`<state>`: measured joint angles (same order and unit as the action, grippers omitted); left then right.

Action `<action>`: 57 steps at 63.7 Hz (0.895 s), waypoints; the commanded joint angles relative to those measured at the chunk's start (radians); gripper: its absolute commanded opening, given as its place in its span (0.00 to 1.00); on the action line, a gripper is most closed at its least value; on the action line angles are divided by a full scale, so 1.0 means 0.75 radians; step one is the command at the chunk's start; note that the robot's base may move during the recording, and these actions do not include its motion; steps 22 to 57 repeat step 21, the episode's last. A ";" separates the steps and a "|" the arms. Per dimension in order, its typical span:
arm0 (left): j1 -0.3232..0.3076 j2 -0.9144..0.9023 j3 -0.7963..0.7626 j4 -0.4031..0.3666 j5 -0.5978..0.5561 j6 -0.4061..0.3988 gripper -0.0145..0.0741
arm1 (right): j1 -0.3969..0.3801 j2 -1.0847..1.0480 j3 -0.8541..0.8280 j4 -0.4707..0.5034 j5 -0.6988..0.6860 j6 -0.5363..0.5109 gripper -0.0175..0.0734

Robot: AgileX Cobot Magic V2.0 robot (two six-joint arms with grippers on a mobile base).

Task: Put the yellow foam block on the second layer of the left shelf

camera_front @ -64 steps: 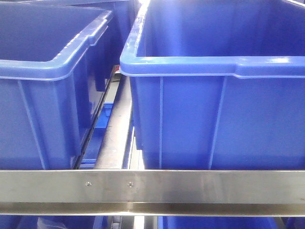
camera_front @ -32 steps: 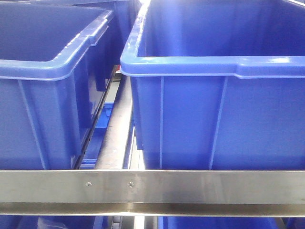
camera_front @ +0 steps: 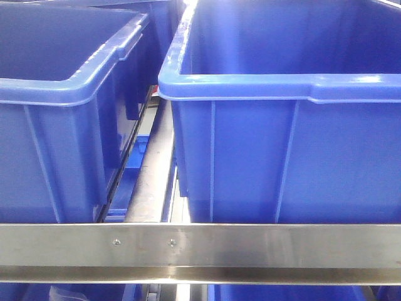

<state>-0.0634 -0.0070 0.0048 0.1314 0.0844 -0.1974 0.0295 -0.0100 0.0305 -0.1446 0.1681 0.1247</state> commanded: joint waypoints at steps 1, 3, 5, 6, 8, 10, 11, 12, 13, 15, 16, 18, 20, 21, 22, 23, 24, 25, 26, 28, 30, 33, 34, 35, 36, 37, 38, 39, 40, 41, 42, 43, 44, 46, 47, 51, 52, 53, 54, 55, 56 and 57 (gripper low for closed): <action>0.000 -0.015 0.037 -0.010 -0.113 -0.005 0.32 | -0.010 -0.025 -0.029 -0.010 -0.109 -0.009 0.25; 0.000 -0.015 0.037 -0.010 -0.113 -0.005 0.32 | -0.010 -0.025 -0.029 -0.010 -0.109 -0.009 0.25; 0.000 -0.015 0.037 -0.010 -0.113 -0.005 0.32 | -0.010 -0.025 -0.029 -0.010 -0.109 -0.009 0.25; 0.000 -0.015 0.037 -0.010 -0.113 -0.005 0.32 | -0.010 -0.025 -0.029 -0.010 -0.109 -0.009 0.25; 0.000 -0.015 0.037 -0.010 -0.113 -0.005 0.32 | -0.010 -0.025 -0.029 -0.010 -0.109 -0.009 0.25; 0.000 -0.015 0.037 -0.010 -0.113 -0.005 0.32 | -0.010 -0.025 -0.029 -0.010 -0.109 -0.009 0.25; 0.000 -0.015 0.037 -0.010 -0.113 -0.005 0.32 | -0.010 -0.025 -0.029 -0.010 -0.109 -0.009 0.25; 0.000 -0.015 0.037 -0.010 -0.113 -0.005 0.32 | -0.010 -0.025 -0.029 -0.010 -0.109 -0.009 0.25; 0.000 -0.015 0.037 -0.010 -0.113 -0.005 0.32 | -0.010 -0.025 -0.029 -0.010 -0.109 -0.009 0.25; 0.000 -0.015 0.037 -0.010 -0.113 -0.005 0.32 | -0.010 -0.025 -0.029 -0.010 -0.109 -0.009 0.25; 0.000 -0.015 0.037 -0.010 -0.113 -0.005 0.32 | -0.010 -0.025 -0.029 -0.010 -0.109 -0.009 0.25; 0.000 -0.015 0.037 -0.010 -0.113 -0.005 0.32 | -0.010 -0.025 -0.029 -0.010 -0.109 -0.009 0.25; 0.000 -0.015 0.037 -0.010 -0.113 -0.005 0.32 | -0.010 -0.025 -0.029 -0.010 -0.109 -0.009 0.25; 0.000 -0.015 0.037 -0.010 -0.113 -0.005 0.32 | -0.010 -0.025 -0.029 -0.010 -0.109 -0.009 0.25; 0.000 -0.015 0.037 -0.010 -0.113 -0.005 0.32 | -0.010 -0.025 -0.029 -0.010 -0.109 -0.009 0.25; 0.000 -0.015 0.037 -0.010 -0.113 -0.005 0.32 | -0.010 -0.025 -0.029 -0.010 -0.109 -0.009 0.25; 0.000 -0.015 0.037 -0.010 -0.113 -0.005 0.32 | -0.010 -0.025 -0.029 -0.010 -0.109 -0.009 0.25; 0.000 -0.015 0.037 -0.010 -0.113 -0.005 0.32 | -0.010 -0.025 -0.029 -0.010 -0.109 -0.009 0.25; 0.000 -0.015 0.037 -0.010 -0.113 -0.005 0.32 | -0.010 -0.025 -0.029 -0.010 -0.109 -0.009 0.25; 0.000 -0.015 0.037 -0.010 -0.113 -0.005 0.32 | -0.010 -0.025 -0.029 -0.010 -0.109 -0.009 0.25; 0.000 -0.015 0.037 -0.010 -0.113 -0.005 0.32 | -0.010 -0.025 -0.029 -0.010 -0.109 -0.009 0.25; 0.000 -0.015 0.037 -0.010 -0.113 -0.005 0.32 | -0.010 -0.025 -0.029 -0.010 -0.109 -0.009 0.25; 0.000 -0.015 0.037 -0.010 -0.113 -0.005 0.32 | -0.010 -0.025 -0.029 -0.010 -0.109 -0.009 0.25; 0.000 -0.015 0.037 -0.010 -0.113 -0.005 0.32 | -0.010 -0.025 -0.029 -0.010 -0.109 -0.009 0.25; 0.000 -0.015 0.037 -0.010 -0.113 -0.005 0.32 | -0.010 -0.025 -0.029 -0.010 -0.109 -0.009 0.25; 0.000 -0.015 0.037 -0.010 -0.113 -0.005 0.32 | -0.010 -0.025 -0.029 -0.010 -0.109 -0.009 0.25; 0.000 -0.015 0.037 -0.010 -0.113 -0.005 0.32 | -0.010 -0.025 -0.029 -0.010 -0.109 -0.009 0.25; 0.000 -0.015 0.037 -0.010 -0.113 -0.005 0.32 | -0.010 -0.025 -0.029 -0.010 -0.109 -0.009 0.25; 0.000 -0.015 0.037 -0.010 -0.113 -0.005 0.32 | -0.010 -0.025 -0.029 -0.010 -0.109 -0.009 0.25; 0.000 -0.015 0.037 -0.010 -0.113 -0.005 0.32 | -0.010 -0.025 -0.029 -0.010 -0.109 -0.009 0.25; 0.000 -0.015 0.037 -0.010 -0.113 -0.005 0.32 | -0.010 -0.025 -0.029 -0.010 -0.109 -0.009 0.25; 0.000 -0.015 0.037 -0.010 -0.113 -0.005 0.32 | -0.010 -0.025 -0.029 -0.010 -0.109 -0.009 0.25; 0.000 -0.015 0.037 -0.010 -0.113 -0.005 0.32 | -0.010 -0.025 -0.029 -0.010 -0.109 -0.009 0.25; 0.000 -0.015 0.037 -0.010 -0.113 -0.005 0.32 | -0.010 -0.025 -0.029 -0.010 -0.109 -0.009 0.25; 0.000 -0.015 0.037 -0.010 -0.113 -0.005 0.32 | -0.010 -0.025 -0.029 -0.010 -0.109 -0.009 0.25; 0.000 -0.015 0.037 -0.010 -0.113 -0.005 0.32 | -0.010 -0.025 -0.029 -0.010 -0.109 -0.009 0.25; 0.000 -0.015 0.037 -0.010 -0.113 -0.005 0.32 | -0.010 -0.025 -0.029 -0.010 -0.109 -0.009 0.25; 0.000 -0.015 0.037 -0.010 -0.113 -0.005 0.32 | -0.010 -0.025 -0.029 -0.010 -0.109 -0.009 0.25; 0.000 -0.015 0.037 -0.010 -0.113 -0.005 0.32 | -0.010 -0.025 -0.029 -0.010 -0.109 -0.009 0.25; 0.000 -0.015 0.037 -0.010 -0.113 -0.005 0.32 | -0.010 -0.025 -0.029 -0.010 -0.109 -0.009 0.25; 0.000 -0.015 0.037 -0.010 -0.113 -0.005 0.32 | -0.010 -0.025 -0.029 -0.010 -0.109 -0.009 0.25; 0.000 -0.015 0.037 -0.010 -0.113 -0.005 0.32 | -0.010 -0.025 -0.029 -0.010 -0.109 -0.009 0.25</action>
